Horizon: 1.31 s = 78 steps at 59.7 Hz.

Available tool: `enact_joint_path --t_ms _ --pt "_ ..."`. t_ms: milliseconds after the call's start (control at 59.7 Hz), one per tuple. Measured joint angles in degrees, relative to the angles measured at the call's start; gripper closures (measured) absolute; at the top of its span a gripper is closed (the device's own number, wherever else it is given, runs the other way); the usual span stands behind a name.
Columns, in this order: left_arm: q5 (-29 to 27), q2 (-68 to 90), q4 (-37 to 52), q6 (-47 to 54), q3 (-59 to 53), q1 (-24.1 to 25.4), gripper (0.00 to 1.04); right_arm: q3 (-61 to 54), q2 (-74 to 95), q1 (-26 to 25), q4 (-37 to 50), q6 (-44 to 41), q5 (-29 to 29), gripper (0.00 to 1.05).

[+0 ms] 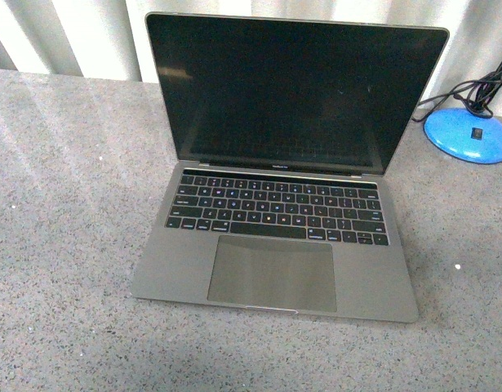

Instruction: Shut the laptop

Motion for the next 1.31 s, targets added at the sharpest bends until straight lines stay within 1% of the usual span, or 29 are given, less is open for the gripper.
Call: enact_joint_path --t_ms 1306 --pt "0.0 0.0 0.0 0.0 0.0 0.0 0.07 0.0 0.0 0.0 0.0 0.0 0.0 0.1"
